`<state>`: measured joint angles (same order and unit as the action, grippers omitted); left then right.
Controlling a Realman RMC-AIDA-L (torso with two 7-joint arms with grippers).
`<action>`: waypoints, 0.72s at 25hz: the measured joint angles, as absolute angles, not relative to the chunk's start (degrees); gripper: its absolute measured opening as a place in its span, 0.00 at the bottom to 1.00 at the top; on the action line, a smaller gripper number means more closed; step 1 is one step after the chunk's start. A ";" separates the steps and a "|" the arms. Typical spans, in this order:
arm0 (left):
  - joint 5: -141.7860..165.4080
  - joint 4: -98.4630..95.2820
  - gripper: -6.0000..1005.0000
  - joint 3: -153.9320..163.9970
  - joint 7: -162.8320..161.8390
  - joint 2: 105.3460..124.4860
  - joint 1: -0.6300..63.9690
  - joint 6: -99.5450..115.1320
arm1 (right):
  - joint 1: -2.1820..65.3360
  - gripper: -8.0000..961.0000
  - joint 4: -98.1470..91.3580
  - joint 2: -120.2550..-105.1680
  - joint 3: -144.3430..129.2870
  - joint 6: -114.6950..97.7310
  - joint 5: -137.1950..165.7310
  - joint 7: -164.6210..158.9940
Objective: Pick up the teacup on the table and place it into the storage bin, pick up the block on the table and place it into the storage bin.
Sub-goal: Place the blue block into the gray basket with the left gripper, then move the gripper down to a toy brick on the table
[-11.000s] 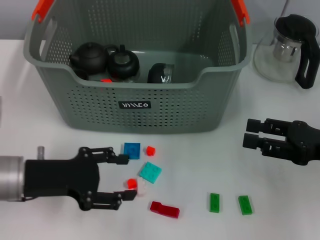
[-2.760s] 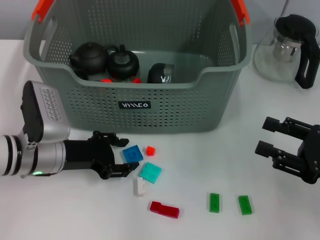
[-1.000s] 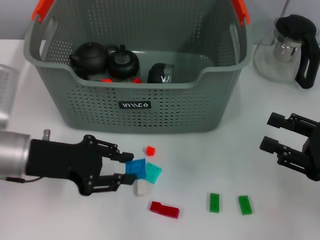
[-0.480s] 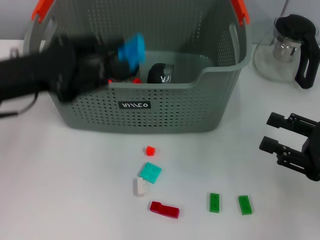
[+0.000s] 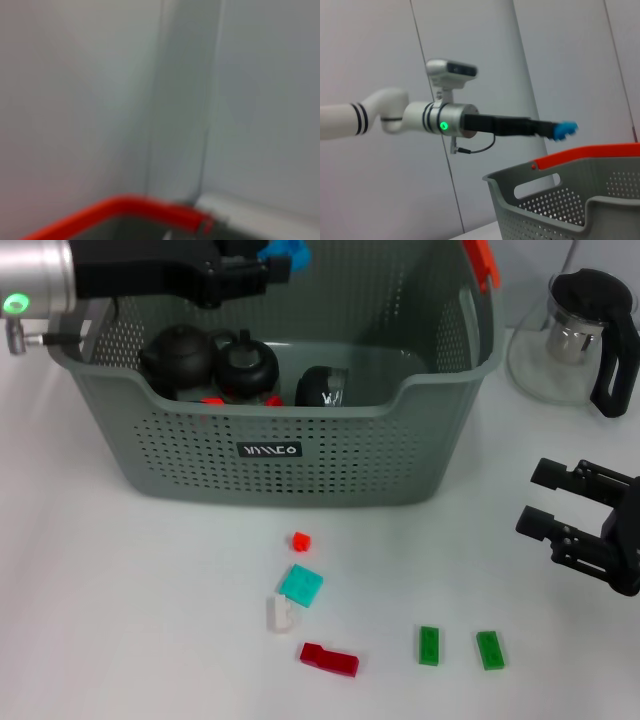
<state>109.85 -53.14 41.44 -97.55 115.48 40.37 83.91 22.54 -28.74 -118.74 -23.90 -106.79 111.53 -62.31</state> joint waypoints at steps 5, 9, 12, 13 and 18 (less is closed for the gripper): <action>124.63 -62.19 0.55 47.77 -113.53 115.86 42.79 77.21 | 22.66 0.70 -28.74 -118.76 -23.90 -106.78 111.54 -62.31; 132.81 -62.12 0.56 52.53 -118.73 116.83 44.75 73.80 | 22.68 0.70 -28.74 -118.95 -24.03 -106.62 111.64 -62.31; 138.50 -62.51 0.58 56.09 -120.75 118.92 45.02 69.88 | 22.68 0.70 -28.74 -119.02 -24.14 -106.39 111.64 -62.31; 139.85 -62.86 0.58 56.84 -121.09 119.58 44.99 68.95 | 22.68 0.70 -28.74 -119.02 -24.13 -106.39 111.63 -62.31; 136.60 -70.19 0.65 55.85 -119.56 122.16 41.56 68.32 | 22.68 0.70 -28.72 -118.96 -23.87 -106.56 111.61 -62.31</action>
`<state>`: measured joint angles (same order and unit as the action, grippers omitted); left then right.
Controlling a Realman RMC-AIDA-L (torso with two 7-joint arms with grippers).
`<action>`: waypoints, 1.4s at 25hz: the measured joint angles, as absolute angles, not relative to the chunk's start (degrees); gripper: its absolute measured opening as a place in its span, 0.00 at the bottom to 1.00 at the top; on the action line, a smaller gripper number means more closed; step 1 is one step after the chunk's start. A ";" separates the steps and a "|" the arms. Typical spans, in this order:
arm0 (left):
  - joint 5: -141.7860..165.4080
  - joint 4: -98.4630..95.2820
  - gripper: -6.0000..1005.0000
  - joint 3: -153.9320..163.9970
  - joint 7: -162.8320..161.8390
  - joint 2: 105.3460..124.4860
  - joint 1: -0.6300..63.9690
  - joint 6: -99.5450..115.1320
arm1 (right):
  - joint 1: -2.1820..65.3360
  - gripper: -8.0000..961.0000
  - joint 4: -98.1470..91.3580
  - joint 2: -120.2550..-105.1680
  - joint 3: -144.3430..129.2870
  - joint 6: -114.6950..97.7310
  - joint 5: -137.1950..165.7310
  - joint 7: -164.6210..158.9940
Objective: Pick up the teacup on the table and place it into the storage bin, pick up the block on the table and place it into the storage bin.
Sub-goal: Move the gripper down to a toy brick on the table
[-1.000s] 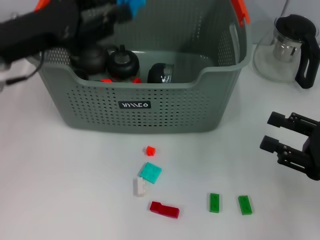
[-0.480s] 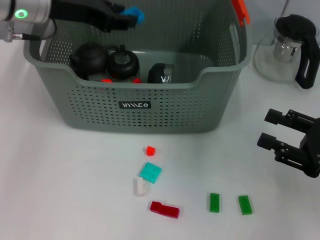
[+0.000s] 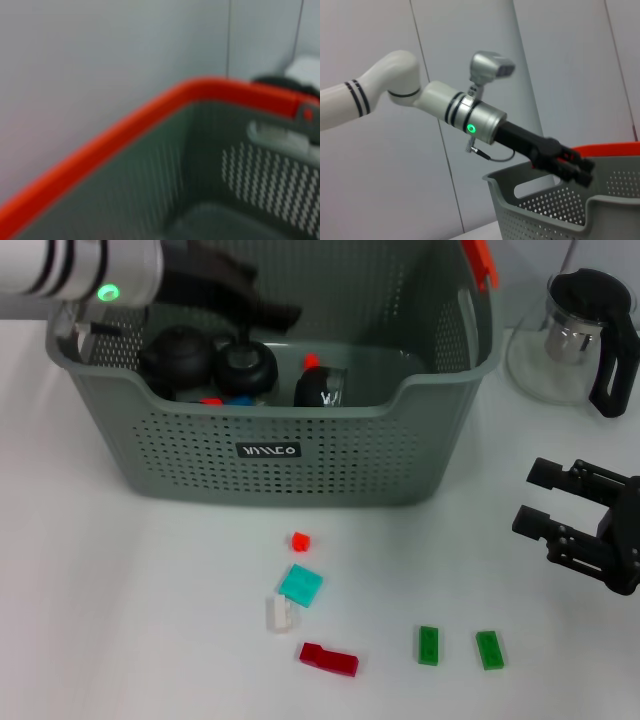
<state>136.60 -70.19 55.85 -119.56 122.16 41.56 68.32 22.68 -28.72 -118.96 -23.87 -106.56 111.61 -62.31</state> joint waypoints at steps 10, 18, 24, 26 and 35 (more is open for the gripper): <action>86.40 -57.70 0.80 38.07 -97.76 119.38 29.87 94.07 | 22.67 0.70 -28.67 -119.09 -23.78 -106.50 111.61 -62.31; 98.48 -48.59 0.79 29.11 -76.57 119.96 24.43 111.59 | 22.67 0.70 -28.44 -118.94 -23.64 -106.38 111.62 -62.31; 113.19 -49.62 0.77 34.00 -65.93 122.40 20.98 111.59 | 22.48 0.70 -28.72 -118.64 -23.80 -106.15 112.00 -64.26; 115.33 -49.67 0.75 35.54 -61.98 123.14 20.27 110.96 | 22.13 0.70 -28.76 -118.27 -23.89 -106.41 112.10 -64.73; 121.89 -46.64 0.73 43.36 -59.78 124.11 20.72 99.99 | 20.58 0.70 -28.81 -118.10 -23.63 -106.64 112.18 -64.69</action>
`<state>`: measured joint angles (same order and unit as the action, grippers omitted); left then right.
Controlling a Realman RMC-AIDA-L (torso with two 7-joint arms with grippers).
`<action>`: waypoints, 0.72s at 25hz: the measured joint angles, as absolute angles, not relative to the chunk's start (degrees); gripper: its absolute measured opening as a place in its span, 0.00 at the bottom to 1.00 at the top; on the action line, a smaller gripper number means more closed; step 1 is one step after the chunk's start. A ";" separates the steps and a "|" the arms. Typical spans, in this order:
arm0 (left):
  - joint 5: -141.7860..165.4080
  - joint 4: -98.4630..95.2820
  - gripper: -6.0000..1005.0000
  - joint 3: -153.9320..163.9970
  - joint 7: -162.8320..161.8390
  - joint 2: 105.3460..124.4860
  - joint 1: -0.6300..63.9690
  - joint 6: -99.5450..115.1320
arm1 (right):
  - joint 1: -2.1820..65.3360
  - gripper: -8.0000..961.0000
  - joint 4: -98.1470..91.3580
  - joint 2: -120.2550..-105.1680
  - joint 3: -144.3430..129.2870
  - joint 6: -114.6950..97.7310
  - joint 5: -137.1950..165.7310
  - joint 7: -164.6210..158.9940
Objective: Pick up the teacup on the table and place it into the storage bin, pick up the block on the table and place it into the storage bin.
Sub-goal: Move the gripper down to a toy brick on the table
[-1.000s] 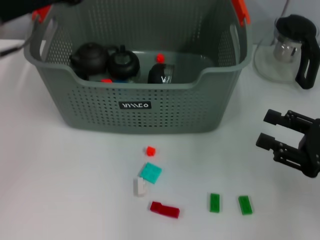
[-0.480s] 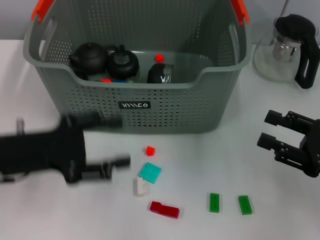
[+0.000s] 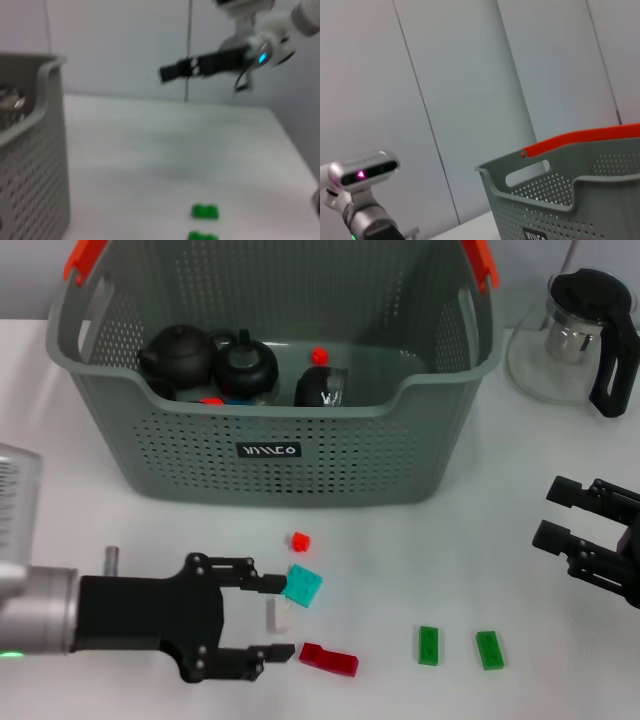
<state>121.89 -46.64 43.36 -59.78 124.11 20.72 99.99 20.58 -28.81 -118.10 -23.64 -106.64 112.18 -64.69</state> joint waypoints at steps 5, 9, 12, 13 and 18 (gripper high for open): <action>122.43 -41.42 0.70 44.62 -56.23 124.15 22.01 91.03 | 20.64 0.70 -28.83 -118.31 -23.98 -106.45 112.18 -64.50; 122.66 -37.81 0.65 46.25 -52.39 124.28 22.91 86.41 | 20.79 0.70 -28.83 -118.38 -24.08 -106.28 112.18 -64.46; 122.76 -37.23 0.63 48.14 -52.01 124.28 23.13 83.87 | 20.81 0.70 -28.83 -118.39 -24.14 -106.32 112.17 -64.54; 122.79 -37.12 0.63 48.66 -51.99 124.28 23.18 83.20 | 20.82 0.70 -28.83 -118.39 -24.15 -106.37 112.17 -64.56; 122.79 -37.04 0.62 49.22 -51.94 124.28 23.24 81.55 | 20.74 0.70 -28.83 -118.39 -24.17 -106.43 112.15 -64.66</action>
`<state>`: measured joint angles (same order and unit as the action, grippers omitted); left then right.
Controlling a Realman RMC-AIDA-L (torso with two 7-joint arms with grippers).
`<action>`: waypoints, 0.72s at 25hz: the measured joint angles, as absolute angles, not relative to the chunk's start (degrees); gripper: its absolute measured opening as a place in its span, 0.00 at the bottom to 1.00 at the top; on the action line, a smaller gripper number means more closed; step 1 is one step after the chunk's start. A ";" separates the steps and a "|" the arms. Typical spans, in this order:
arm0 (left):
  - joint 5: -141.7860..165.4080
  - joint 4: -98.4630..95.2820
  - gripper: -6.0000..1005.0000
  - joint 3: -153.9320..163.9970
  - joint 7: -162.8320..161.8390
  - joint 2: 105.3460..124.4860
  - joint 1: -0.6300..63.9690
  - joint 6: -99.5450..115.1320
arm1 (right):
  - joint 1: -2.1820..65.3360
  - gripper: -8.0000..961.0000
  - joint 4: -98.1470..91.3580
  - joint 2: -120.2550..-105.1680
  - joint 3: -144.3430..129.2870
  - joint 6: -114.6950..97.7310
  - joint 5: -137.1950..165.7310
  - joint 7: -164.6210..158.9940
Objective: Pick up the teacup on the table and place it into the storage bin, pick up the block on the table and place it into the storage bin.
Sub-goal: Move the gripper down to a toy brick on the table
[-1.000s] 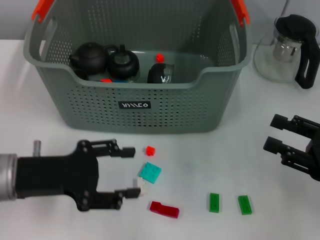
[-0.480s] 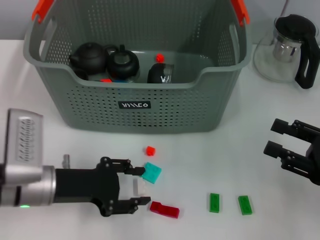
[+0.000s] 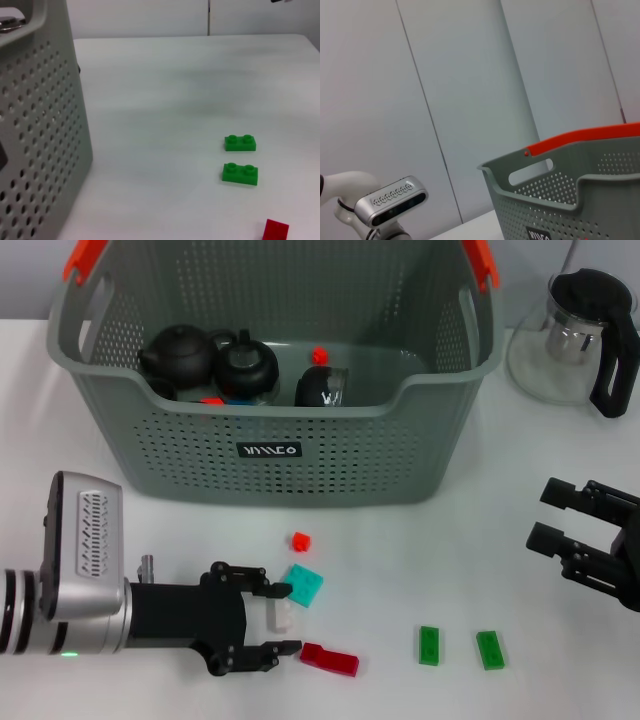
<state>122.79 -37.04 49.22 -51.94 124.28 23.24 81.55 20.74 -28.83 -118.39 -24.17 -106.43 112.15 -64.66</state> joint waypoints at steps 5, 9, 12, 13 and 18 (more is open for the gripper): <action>122.56 -36.95 0.62 49.10 -51.92 124.28 23.25 80.64 | 20.67 0.70 -28.83 -118.39 -24.17 -106.37 112.14 -64.65; 122.83 -36.54 0.62 49.32 -51.90 124.36 23.54 79.11 | 20.68 0.70 -28.83 -118.39 -24.17 -106.34 112.14 -64.65; 122.91 -35.69 0.61 49.35 -51.91 124.32 23.96 78.96 | 20.61 0.70 -28.83 -118.39 -24.17 -106.34 112.14 -64.68; 122.92 -35.61 0.61 49.36 -51.91 124.31 24.00 78.91 | 20.58 0.70 -28.83 -118.39 -24.17 -106.34 112.14 -64.68; 122.97 -35.53 0.61 49.39 -51.90 124.28 24.01 78.75 | 20.57 0.70 -28.82 -118.39 -24.14 -106.34 112.14 -64.68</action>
<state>122.97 -35.53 49.38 -51.90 124.28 24.01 78.75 20.57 -28.82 -118.39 -24.14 -106.34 112.14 -64.68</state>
